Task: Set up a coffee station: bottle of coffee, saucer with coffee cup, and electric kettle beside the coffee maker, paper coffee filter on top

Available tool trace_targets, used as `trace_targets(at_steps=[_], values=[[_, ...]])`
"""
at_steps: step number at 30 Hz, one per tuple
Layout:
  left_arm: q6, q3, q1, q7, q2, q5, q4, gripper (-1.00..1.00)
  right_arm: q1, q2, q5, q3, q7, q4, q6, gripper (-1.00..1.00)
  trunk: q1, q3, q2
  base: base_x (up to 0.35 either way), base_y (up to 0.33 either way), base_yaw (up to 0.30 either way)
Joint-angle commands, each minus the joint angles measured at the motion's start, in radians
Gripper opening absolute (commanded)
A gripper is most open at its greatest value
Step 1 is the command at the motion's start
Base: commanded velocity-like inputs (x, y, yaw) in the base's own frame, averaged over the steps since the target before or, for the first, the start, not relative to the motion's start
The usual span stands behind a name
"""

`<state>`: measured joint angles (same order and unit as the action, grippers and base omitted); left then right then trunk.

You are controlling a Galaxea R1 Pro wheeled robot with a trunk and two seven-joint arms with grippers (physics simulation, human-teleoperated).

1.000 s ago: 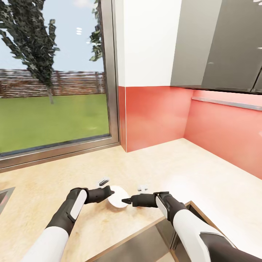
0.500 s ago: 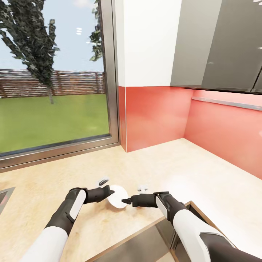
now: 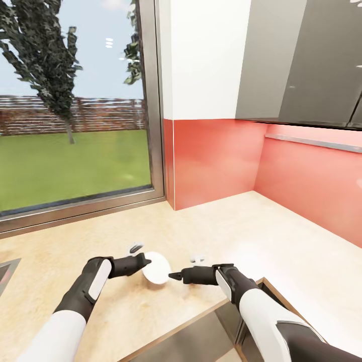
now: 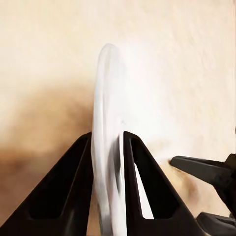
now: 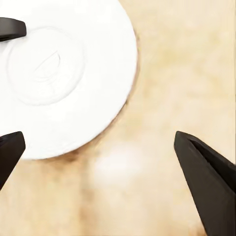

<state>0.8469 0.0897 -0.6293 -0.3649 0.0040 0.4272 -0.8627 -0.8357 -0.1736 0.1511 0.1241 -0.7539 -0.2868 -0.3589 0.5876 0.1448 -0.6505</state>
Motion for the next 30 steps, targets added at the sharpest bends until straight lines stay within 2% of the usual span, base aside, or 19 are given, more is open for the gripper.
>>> trace_targets(at_steps=[1,10,13,17,22,27,30], values=[[0.006,0.002,-0.002,-0.003,0.007,0.008,-0.001,-1.00,-0.001,-0.001,0.013,0.008,-0.005,-0.012,-0.006,1.00,0.000,0.002,-0.001,0.000,0.000,0.000],[0.009,0.002,-0.005,-0.003,0.061,0.094,-0.005,-1.00,-0.001,-0.001,0.012,0.008,-0.007,-0.113,-0.008,1.00,0.000,0.002,-0.001,0.000,0.000,0.000],[0.015,0.002,-0.006,-0.003,0.091,0.154,-0.007,-1.00,-0.001,-0.001,0.011,0.008,-0.009,-0.132,-0.008,1.00,0.000,0.002,-0.001,0.000,0.000,0.000],[0.035,0.000,-0.002,-0.003,0.123,0.238,-0.009,-1.00,0.000,-0.001,0.010,0.006,-0.010,-0.249,-0.008,1.00,0.000,0.002,-0.001,0.000,0.000,0.000],[0.039,-0.001,0.007,-0.003,0.143,0.257,-0.053,-1.00,0.000,-0.001,0.011,0.004,-0.011,-0.304,-0.008,1.00,0.000,0.002,-0.001,0.000,0.000,0.000],[0.041,-0.012,0.009,-0.003,0.143,0.258,-0.127,-1.00,0.000,-0.001,0.011,0.006,-0.010,-0.312,-0.009,1.00,0.000,0.002,-0.001,-0.118,0.014,0.000],[0.040,-0.013,0.009,-0.003,0.143,0.258,-0.130,-1.00,0.000,-0.001,0.011,0.004,-0.010,-0.329,-0.009,1.00,0.000,0.002,-0.001,-0.319,0.101,0.000]])
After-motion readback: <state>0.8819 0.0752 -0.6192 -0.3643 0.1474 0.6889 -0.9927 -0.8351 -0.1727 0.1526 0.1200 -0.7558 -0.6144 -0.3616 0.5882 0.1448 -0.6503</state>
